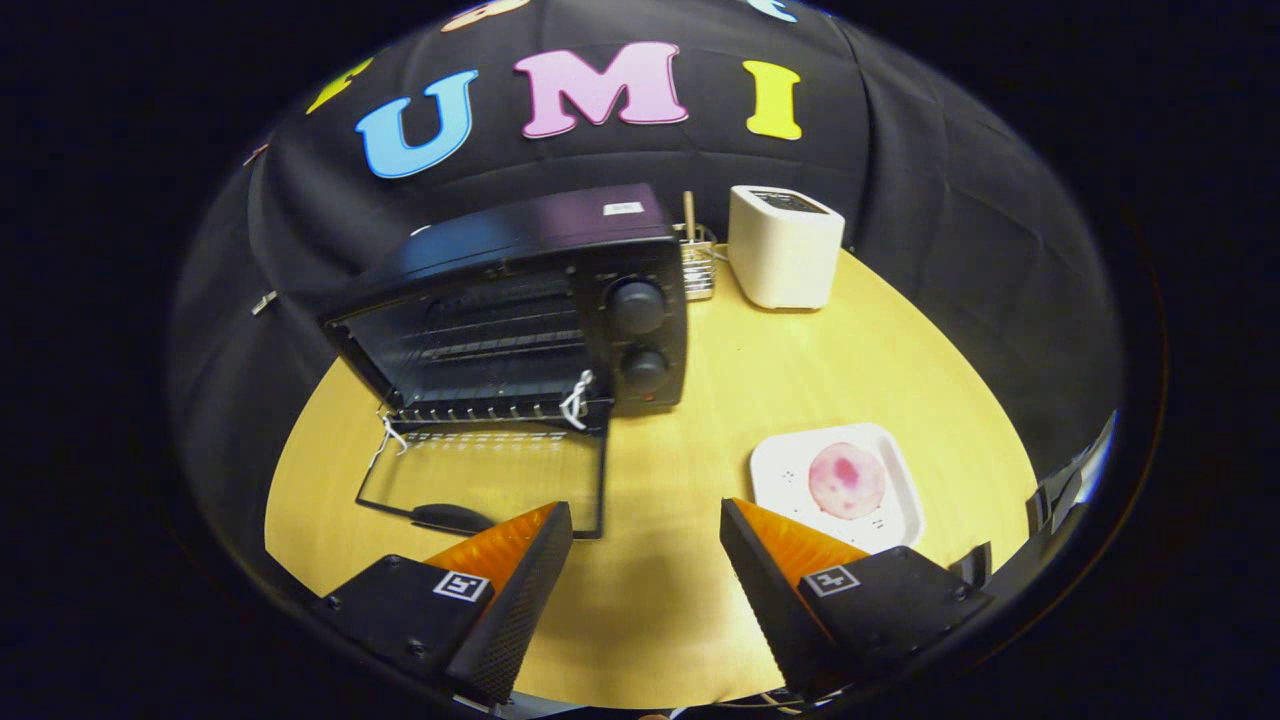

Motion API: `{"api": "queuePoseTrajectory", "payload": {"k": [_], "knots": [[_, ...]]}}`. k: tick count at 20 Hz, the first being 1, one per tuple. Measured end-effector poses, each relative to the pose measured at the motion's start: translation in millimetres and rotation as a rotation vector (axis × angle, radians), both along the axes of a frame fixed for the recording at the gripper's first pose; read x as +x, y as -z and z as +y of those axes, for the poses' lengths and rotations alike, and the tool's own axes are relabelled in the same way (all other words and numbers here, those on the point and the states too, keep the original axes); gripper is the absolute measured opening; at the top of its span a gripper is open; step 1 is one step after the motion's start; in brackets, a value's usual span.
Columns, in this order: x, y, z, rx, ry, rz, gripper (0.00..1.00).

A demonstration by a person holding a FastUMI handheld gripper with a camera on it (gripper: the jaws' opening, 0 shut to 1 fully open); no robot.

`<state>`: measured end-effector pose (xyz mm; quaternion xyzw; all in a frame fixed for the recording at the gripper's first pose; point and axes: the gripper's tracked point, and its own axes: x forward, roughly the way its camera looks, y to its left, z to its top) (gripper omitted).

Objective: Open the toaster oven, put the food inside, and close the toaster oven door.

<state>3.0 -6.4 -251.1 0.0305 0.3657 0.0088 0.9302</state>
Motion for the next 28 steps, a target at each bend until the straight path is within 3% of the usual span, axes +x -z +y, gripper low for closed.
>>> {"api": "queuePoseTrajectory", "payload": {"k": [11,19,28], "knots": [[16.3,-0.4,-126.2,0.039,0.087,0.069,0.99],[13.1,33.2,-175.1,0.056,0.064,0.189,0.99],[2.0,85.4,-198.5,0.028,-0.025,0.329,0.96]]}}
